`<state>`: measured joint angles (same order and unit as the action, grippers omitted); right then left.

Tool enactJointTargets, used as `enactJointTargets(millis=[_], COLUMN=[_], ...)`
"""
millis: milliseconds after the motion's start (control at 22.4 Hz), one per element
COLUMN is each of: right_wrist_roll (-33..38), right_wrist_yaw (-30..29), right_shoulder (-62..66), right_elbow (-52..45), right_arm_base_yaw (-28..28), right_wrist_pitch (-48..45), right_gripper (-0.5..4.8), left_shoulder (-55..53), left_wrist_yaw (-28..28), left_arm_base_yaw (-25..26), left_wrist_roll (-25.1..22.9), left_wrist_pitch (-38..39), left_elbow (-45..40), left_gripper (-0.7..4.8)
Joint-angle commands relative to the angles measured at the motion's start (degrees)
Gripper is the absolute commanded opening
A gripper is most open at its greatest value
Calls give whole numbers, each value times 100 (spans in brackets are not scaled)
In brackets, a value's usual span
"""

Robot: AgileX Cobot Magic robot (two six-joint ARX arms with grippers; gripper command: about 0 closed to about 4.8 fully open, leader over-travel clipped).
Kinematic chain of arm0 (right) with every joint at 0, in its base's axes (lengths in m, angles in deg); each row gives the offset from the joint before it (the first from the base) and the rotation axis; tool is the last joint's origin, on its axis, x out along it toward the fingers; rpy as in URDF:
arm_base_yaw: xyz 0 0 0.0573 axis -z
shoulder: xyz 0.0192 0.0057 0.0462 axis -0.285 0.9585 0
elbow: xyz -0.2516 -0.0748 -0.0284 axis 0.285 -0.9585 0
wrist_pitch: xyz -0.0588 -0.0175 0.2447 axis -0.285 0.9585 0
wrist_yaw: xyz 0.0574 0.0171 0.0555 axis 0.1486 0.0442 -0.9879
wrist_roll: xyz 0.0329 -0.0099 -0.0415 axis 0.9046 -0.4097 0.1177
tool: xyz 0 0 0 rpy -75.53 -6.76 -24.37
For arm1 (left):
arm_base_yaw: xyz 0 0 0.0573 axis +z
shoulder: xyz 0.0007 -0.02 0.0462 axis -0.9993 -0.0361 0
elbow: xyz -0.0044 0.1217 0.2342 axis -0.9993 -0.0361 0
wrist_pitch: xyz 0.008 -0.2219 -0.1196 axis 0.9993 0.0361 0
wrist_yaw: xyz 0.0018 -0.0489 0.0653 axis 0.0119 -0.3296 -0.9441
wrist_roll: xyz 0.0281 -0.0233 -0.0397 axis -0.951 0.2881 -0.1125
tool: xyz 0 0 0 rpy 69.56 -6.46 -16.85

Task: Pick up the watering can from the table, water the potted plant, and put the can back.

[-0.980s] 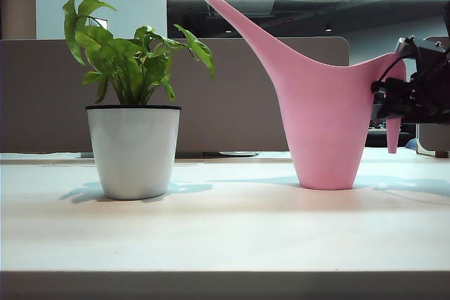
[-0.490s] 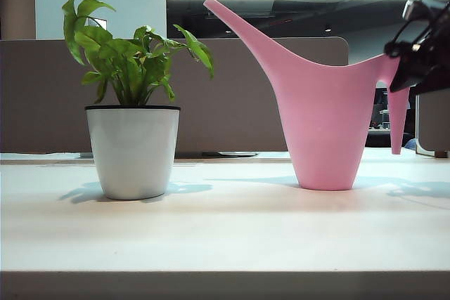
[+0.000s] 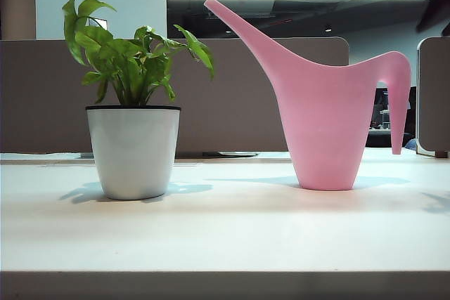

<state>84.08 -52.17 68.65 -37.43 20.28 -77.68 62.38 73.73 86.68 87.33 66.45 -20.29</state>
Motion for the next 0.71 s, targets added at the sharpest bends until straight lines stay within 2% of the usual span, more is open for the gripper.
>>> enactJointTargets(millis=[45, 89, 267, 312, 490, 624, 668, 713], right_wrist_roll=[492, 549, 634, 728, 898, 459, 66, -153], right_wrist_yaw=[-2, -11, -13, -13, 13, 149, 190, 439], right_shoulder=[-901, -1244, -1794, -1939, -2592, -3029, -3279, -3464], right_elbow=[-433, -649, -1154, -1320, -1993, -2245, -2345, -2398], right_arm_base_yaw=[-9, -9, -15, -26, -125, -146, -144, -144], right_wrist_pitch=[286, 295, 236, 197, -227, -227, -186, -98], right_gripper=[115, 38, 20, -7, -6, -6, -6, -6], left_shoulder=[-2, -2, -2, -2, -2, -2, -2, -2], left_wrist_yaw=[22, 50, 315, 380, 426, 428, 426, 420], left_arm_base_yaw=[4, 4, 4, 4, 4, 4, 4, 4], left_wrist_roll=[50, 142, 199, 197, 197, 197, 197, 197], left_wrist_pitch=[-55, -57, -70, -83, -94, -94, -90, -90], left_elbow=[22, 22, 22, 22, 22, 22, 22, 22], left_gripper=[-5, -5, -5, -5, -5, -5, -5, -5])
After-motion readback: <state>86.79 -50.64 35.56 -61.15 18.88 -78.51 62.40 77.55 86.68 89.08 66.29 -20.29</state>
